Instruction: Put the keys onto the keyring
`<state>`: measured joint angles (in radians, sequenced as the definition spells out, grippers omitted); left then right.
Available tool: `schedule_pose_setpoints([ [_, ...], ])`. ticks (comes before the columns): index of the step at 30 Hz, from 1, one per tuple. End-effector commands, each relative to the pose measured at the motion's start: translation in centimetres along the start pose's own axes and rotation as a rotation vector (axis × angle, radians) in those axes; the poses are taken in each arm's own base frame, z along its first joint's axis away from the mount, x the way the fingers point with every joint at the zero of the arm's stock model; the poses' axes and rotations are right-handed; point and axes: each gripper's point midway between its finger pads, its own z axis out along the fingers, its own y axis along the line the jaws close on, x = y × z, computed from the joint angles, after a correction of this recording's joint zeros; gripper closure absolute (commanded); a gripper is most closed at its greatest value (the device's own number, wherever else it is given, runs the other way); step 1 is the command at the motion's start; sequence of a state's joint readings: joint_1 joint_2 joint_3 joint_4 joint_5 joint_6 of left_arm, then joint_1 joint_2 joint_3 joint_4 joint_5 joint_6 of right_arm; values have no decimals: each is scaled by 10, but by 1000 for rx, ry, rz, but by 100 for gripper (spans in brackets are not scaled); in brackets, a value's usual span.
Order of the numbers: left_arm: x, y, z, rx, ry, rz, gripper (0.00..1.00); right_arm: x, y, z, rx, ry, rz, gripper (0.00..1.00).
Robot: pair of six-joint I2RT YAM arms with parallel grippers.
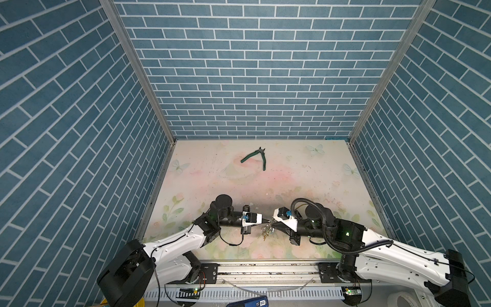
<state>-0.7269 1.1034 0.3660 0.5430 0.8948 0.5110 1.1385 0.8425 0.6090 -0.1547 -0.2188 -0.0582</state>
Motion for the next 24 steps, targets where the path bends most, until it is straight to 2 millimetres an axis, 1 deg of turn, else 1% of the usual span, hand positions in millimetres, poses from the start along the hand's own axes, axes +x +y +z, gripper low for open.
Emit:
schedule_pose_setpoints([
  [1,16,-4,1,12,55,-75,100,-20,-7,-15,61,-52,-53,100],
  [3,16,-4,1,13,55,-85,100,-20,-8,-16,64,-51,-54,100],
  [8,12,0,2,14,59,-133,100,-18,-13,-11,87,-34,-65,100],
  [13,8,5,5,19,75,-254,100,-22,-29,-18,188,-57,-98,100],
  [15,6,7,7,23,74,-296,100,-24,-32,-21,210,-69,-106,100],
  [24,5,21,13,12,119,-454,100,-20,-35,-14,225,-71,-120,100],
])
